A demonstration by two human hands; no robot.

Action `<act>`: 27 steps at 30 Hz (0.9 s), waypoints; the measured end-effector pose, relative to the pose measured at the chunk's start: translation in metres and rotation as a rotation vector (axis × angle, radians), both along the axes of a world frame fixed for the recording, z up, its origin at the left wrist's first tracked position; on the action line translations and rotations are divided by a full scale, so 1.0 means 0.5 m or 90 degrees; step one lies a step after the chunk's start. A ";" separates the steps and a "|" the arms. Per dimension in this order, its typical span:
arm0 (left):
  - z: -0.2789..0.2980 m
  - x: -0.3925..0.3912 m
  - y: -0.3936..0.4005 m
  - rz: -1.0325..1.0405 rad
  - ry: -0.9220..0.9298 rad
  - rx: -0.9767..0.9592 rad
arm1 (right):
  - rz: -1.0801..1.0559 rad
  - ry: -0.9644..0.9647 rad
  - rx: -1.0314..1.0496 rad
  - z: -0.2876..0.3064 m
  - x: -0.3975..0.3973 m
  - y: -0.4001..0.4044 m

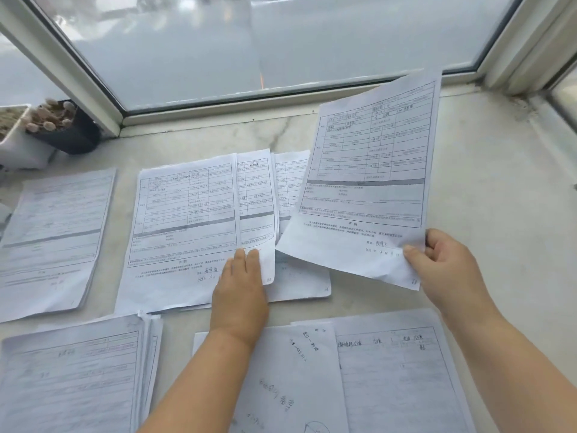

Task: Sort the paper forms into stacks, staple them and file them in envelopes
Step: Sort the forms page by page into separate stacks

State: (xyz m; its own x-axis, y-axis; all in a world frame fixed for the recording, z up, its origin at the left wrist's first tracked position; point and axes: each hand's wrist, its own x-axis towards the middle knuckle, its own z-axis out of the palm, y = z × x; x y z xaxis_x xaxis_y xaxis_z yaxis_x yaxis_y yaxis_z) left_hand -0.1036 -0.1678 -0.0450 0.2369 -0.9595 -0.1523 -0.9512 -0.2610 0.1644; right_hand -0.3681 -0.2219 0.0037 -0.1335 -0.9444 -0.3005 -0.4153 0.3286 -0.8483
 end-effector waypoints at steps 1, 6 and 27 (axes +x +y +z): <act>0.002 0.012 0.004 0.030 0.046 -0.059 | 0.011 0.016 -0.005 0.004 0.001 -0.001; -0.004 0.065 0.026 0.446 0.414 -0.265 | 0.063 0.024 0.015 0.008 0.016 -0.004; 0.004 0.101 0.030 -0.119 0.168 -0.116 | 0.220 -0.035 0.248 -0.084 0.241 -0.055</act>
